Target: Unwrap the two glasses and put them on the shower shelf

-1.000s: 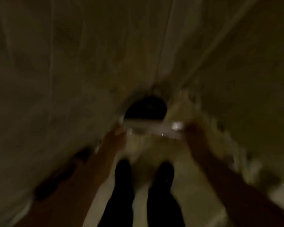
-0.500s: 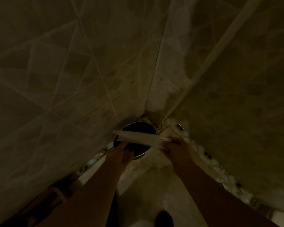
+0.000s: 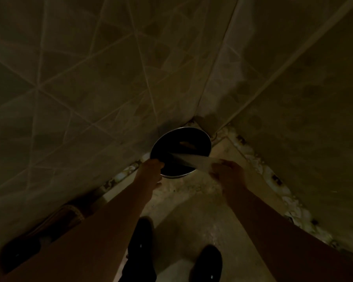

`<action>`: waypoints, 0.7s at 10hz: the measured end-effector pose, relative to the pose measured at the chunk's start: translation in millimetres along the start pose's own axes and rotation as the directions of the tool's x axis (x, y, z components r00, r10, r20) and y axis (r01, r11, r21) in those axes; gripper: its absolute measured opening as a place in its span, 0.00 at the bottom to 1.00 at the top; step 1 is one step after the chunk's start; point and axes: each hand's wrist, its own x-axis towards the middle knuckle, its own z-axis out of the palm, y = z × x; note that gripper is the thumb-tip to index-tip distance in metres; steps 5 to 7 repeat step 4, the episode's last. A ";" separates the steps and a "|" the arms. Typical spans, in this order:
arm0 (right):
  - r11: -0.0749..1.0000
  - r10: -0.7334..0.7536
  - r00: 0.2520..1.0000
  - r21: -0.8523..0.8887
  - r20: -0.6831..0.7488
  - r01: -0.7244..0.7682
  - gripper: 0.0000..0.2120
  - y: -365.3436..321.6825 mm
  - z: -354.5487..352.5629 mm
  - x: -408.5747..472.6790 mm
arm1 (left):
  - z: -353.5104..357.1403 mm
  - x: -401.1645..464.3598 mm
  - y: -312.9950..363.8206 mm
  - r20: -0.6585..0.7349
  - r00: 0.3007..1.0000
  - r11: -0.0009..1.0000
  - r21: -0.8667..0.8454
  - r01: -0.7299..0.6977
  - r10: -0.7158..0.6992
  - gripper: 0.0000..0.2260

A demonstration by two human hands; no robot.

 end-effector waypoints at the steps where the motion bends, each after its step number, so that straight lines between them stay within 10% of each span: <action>1: 0.999 0.042 0.997 -0.036 0.057 -0.040 0.19 4.1 13.4 9.3 | -0.6 8.0 -13.1 0.037 0.998 0.995 0.090 -0.052 0.049 0.20; 7: 0.983 0.127 0.979 -0.155 0.159 -0.103 0.22 17.6 19.7 3.1 | -2.5 19.8 -16.2 -0.030 0.999 0.975 0.223 -0.027 0.035 0.20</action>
